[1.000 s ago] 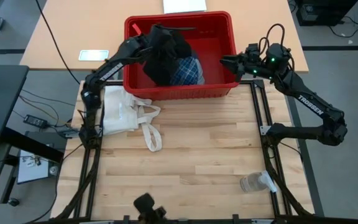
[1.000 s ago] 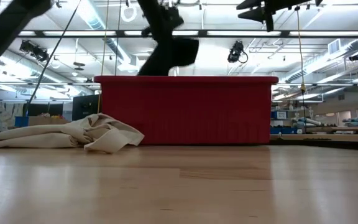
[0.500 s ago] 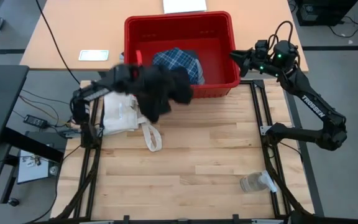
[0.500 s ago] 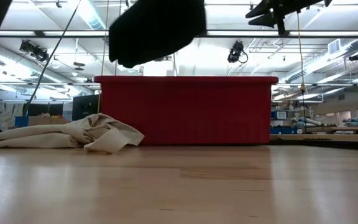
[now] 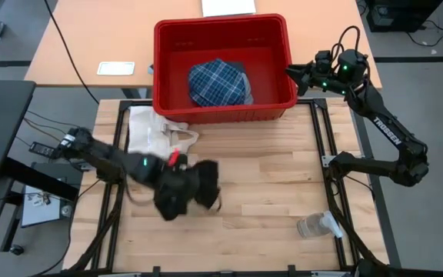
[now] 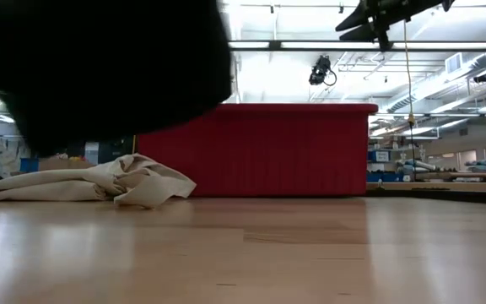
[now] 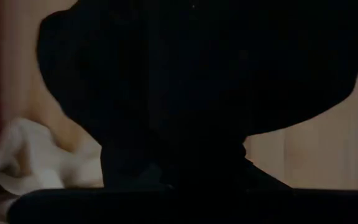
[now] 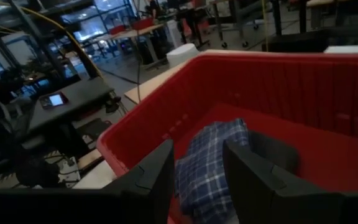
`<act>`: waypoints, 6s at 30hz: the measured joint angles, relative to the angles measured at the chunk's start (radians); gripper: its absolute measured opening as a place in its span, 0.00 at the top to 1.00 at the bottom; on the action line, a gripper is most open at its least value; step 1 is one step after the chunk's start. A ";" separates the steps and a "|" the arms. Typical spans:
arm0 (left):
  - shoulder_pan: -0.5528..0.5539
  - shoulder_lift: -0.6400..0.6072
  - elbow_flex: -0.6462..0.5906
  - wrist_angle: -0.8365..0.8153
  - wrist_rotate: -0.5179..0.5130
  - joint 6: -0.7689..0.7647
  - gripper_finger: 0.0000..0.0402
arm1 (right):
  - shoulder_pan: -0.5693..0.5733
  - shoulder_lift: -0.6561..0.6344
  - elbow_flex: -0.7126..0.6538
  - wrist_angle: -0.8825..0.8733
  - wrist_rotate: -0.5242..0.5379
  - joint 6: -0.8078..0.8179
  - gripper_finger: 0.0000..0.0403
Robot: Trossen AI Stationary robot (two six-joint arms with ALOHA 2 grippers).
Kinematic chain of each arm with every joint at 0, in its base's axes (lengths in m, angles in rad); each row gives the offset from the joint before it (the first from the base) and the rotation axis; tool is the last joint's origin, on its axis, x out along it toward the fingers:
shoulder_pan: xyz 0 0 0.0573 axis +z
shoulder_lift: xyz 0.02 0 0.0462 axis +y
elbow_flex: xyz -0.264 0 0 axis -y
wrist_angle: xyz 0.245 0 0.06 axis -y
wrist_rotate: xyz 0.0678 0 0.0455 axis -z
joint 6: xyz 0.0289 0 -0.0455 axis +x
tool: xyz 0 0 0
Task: Fold laundry
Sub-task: Remove the black shirt from the red bin, then remove the blue polo shirt from the red bin
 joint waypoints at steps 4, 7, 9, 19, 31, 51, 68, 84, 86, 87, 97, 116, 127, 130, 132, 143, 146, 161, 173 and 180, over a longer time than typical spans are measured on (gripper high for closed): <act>-0.138 0.000 -0.185 0.005 0.003 -0.040 0.87 | 0.002 0.002 0.000 -0.023 0.075 0.015 0.64; -0.220 0.002 -0.290 0.010 0.005 -0.116 0.86 | 0.002 0.002 0.000 -0.036 0.089 0.051 0.64; -0.269 0.002 -0.336 0.033 0.004 -0.142 0.86 | 0.002 0.002 0.000 -0.044 0.089 0.069 0.64; -0.351 0.012 -0.447 0.464 0.009 -0.055 0.74 | 0.002 0.002 0.000 -0.048 0.091 0.152 0.64; -0.335 0.049 -0.448 0.482 -0.017 -0.057 0.38 | 0.003 0.002 0.000 -0.056 0.092 0.161 0.64; -0.085 -0.049 -0.187 0.128 -0.001 -0.108 0.27 | 0.003 0.002 0.000 -0.061 0.088 0.163 0.64; 0.847 -0.063 -0.157 0.685 0.440 -0.144 0.43 | 0.037 0.002 0.000 -0.061 -0.001 0.117 0.64; 1.235 0.069 -0.155 0.878 0.683 -0.449 0.44 | 0.159 0.101 0.000 0.039 0.118 0.116 0.64; 1.236 0.091 -0.155 0.873 0.684 -0.448 0.44 | 0.165 0.116 0.000 0.063 0.119 0.122 0.64; 1.239 0.098 -0.155 0.872 0.683 -0.444 0.43 | 0.167 0.124 0.000 0.072 0.121 0.122 0.64; 1.242 0.115 -0.156 0.913 0.673 -0.288 0.38 | 0.208 0.273 0.030 0.172 0.104 0.156 0.64; 1.242 0.150 -0.156 0.843 0.619 -0.259 0.42 | 0.134 0.886 0.554 0.005 0.086 -0.076 0.42; 1.242 0.150 -0.156 0.818 0.515 -0.256 0.42 | 0.083 1.077 0.690 -0.163 -0.040 -0.065 0.11; 1.244 0.149 -0.156 0.817 0.488 -0.242 0.42 | 0.088 1.098 0.690 -0.173 -0.131 -0.016 0.12; 1.248 0.149 -0.156 0.817 0.487 -0.240 0.42 | 0.096 1.095 0.690 -0.159 -0.207 0.034 0.13; 1.270 0.149 -0.156 0.810 0.487 -0.213 0.42 | 0.174 1.009 0.691 -0.073 -0.255 0.102 0.20; 1.271 0.149 -0.156 0.809 0.487 -0.213 0.42 | 0.171 1.047 0.689 -0.099 -0.230 0.057 0.21; 1.271 0.148 -0.156 0.834 0.559 -0.232 0.42 | 0.154 1.124 0.673 -0.198 -0.101 -0.080 0.25; 1.325 0.138 -0.156 0.886 0.683 -0.244 0.42 | 0.163 1.129 0.695 -0.262 -0.033 -0.153 0.93; 1.414 0.101 -0.094 0.965 0.875 -0.249 0.42 | 0.107 1.121 0.874 -0.416 -0.158 -0.105 0.93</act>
